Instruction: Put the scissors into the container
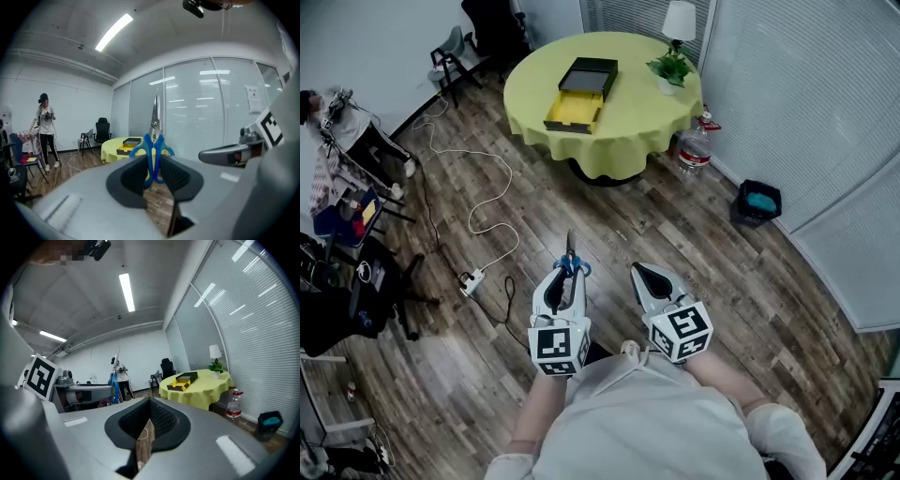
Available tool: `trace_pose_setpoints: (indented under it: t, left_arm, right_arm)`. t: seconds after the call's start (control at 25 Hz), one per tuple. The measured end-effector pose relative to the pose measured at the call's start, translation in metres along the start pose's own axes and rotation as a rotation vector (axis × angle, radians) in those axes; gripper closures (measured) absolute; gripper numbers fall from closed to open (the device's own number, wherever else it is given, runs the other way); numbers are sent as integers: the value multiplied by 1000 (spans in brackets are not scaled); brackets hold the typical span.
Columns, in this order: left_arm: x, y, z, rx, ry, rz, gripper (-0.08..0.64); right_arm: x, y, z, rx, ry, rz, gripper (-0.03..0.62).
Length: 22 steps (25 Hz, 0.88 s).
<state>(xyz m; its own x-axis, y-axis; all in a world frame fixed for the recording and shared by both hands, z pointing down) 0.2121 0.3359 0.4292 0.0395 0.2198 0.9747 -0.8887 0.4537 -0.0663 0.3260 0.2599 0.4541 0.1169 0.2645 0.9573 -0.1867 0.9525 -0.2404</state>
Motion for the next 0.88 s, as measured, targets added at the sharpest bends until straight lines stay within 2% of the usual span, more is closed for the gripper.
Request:
trace_pose_setpoints:
  t: [0.24,0.48,0.6,0.88]
  left_arm:
    - [2,26,32,15,27,-6,471]
    - [-9,59,78,84,42,-2,471]
    - [-18,83,103,123,49,-4,471]
    - [-34,154,170,208,62,-24,472]
  right_arm:
    - [-4,-8,35,26,24,-9,592]
    - [-12,-16,81,89,43,38,592]
    - [-18,-21,110,129,50,88,592]
    - [-37,-27,192,229,51,126,592]
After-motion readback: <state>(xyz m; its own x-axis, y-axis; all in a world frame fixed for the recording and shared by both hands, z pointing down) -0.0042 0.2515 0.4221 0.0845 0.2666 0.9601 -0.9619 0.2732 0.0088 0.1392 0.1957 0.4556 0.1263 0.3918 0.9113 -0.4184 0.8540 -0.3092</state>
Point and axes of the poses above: the fingertips, and each gripper's own axes: z forward along the fingers, y to its left, x out of its underside, the point moved 2 cm from there along -z, backward along the fingers, and after that the axes turned 12 degrees about -x, right-handed, at the moved point
